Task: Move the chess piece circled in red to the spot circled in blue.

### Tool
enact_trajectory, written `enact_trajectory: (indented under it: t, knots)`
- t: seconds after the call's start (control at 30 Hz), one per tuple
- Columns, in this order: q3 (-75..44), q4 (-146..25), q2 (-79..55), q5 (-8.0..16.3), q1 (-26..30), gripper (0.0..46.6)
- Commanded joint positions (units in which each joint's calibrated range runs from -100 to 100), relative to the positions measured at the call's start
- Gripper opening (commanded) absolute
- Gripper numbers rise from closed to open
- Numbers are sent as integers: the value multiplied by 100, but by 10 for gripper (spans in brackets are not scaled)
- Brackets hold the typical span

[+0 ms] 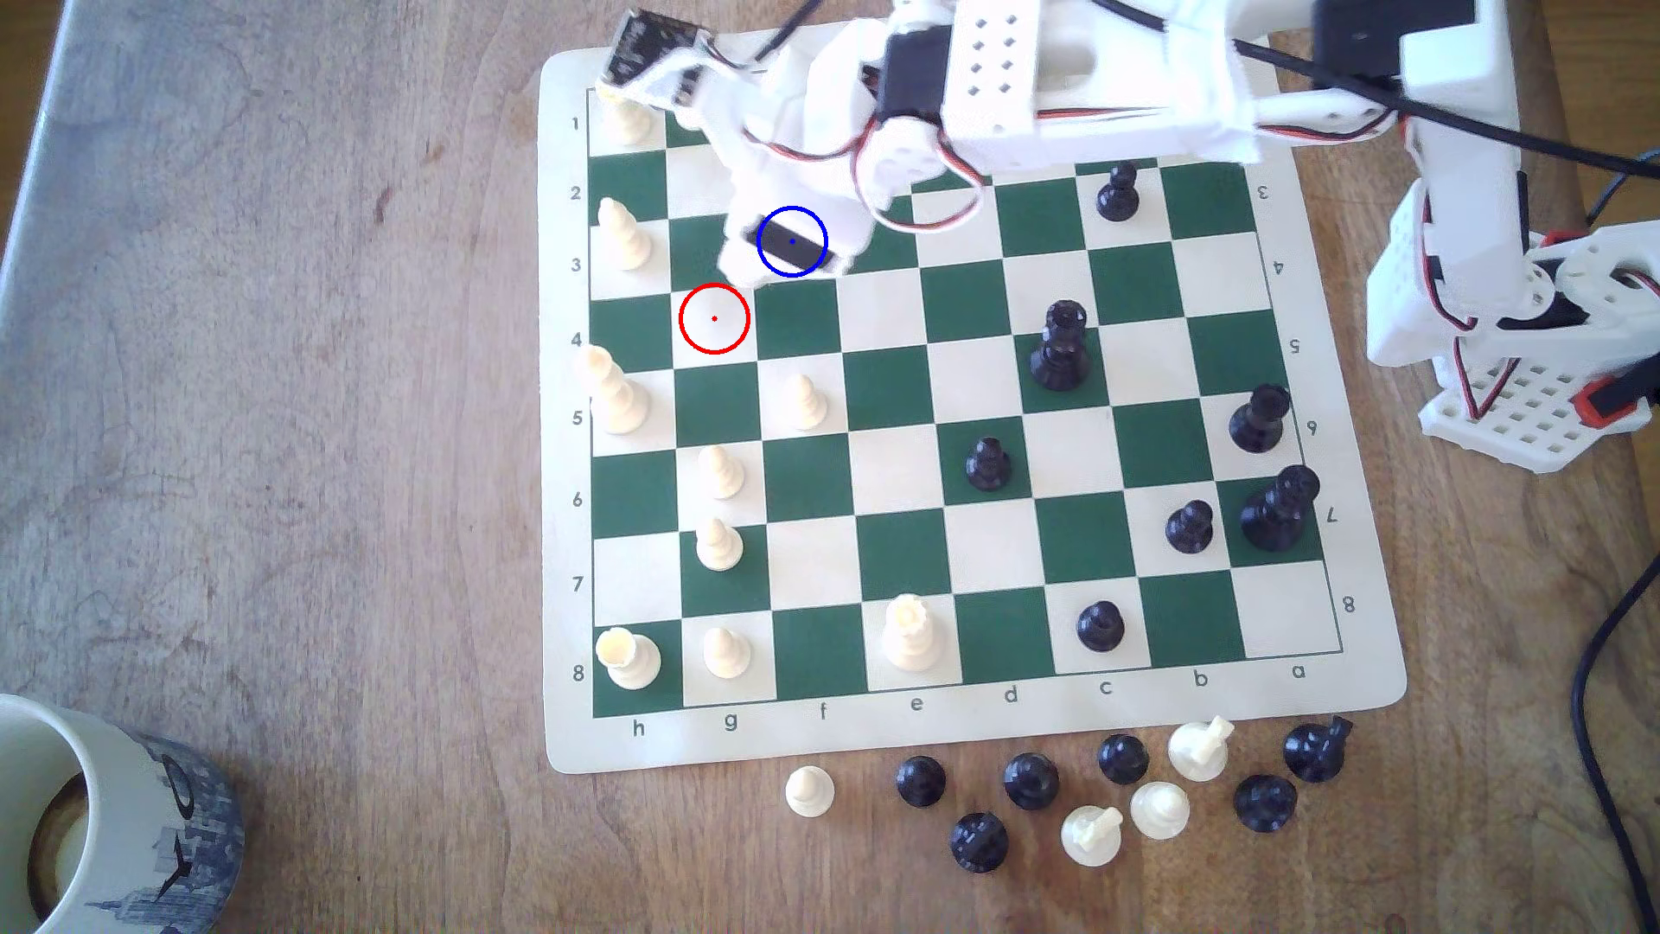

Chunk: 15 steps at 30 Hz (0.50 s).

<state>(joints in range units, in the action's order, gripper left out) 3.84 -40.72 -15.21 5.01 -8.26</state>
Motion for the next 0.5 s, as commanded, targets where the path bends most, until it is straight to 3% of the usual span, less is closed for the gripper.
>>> enact_trajectory:
  t: [0.0,0.47]
  knots:
    - [278,272,859,-73,-93,20]
    - [504,525,646,-161,-234,19]
